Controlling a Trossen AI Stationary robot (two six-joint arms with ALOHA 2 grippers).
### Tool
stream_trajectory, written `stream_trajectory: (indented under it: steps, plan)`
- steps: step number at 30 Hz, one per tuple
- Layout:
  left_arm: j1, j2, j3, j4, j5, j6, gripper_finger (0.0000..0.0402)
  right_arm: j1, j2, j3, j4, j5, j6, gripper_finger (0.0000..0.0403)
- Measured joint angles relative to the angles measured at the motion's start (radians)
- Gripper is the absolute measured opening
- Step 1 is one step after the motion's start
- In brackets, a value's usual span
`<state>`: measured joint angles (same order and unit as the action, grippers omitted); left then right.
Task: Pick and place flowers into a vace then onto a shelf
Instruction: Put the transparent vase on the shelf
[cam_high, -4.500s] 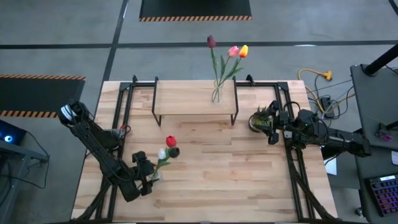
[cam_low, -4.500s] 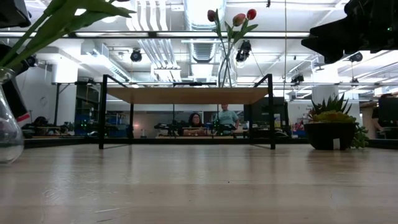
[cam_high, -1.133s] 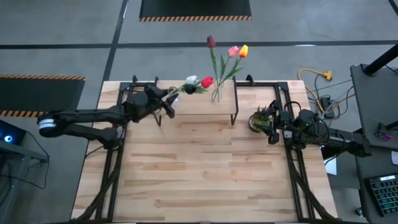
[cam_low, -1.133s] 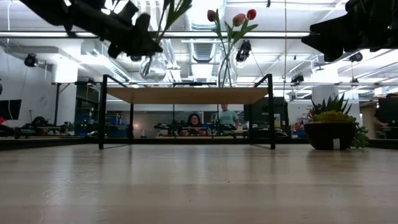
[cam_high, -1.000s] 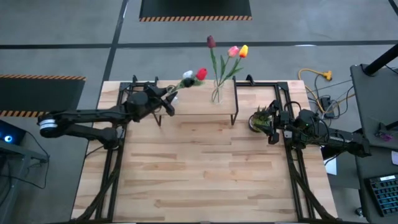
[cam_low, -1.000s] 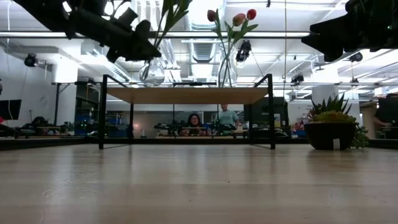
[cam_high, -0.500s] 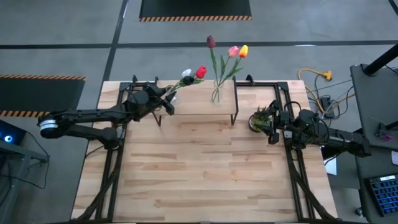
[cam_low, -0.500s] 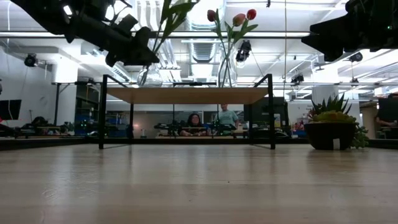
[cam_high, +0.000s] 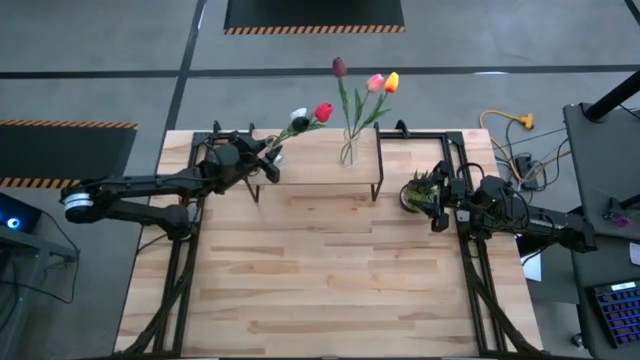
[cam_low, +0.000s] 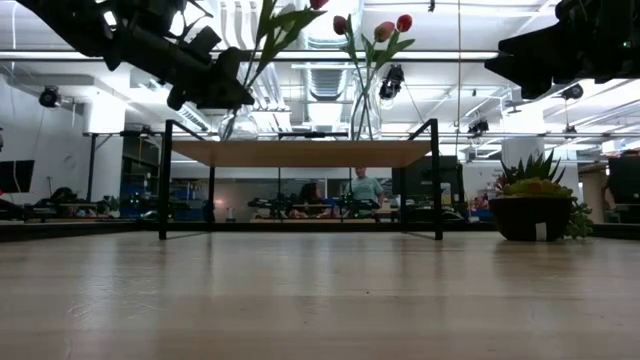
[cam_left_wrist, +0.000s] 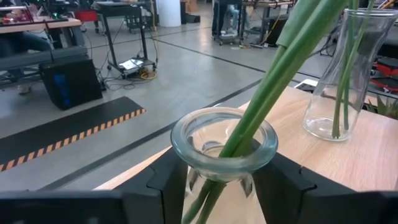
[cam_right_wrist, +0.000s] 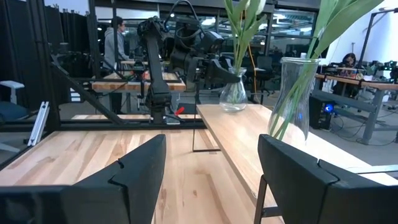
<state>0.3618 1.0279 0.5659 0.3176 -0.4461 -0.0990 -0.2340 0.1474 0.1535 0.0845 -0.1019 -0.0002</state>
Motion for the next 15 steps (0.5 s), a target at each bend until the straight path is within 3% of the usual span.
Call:
stream_trajectory:
  steps: [15]
  plan:
    - [0.0,-0.001,-0.01,-0.005,-0.001,0.0,0.0152,0.0,0.0,0.0,-0.001,0.0,0.0,0.0244]
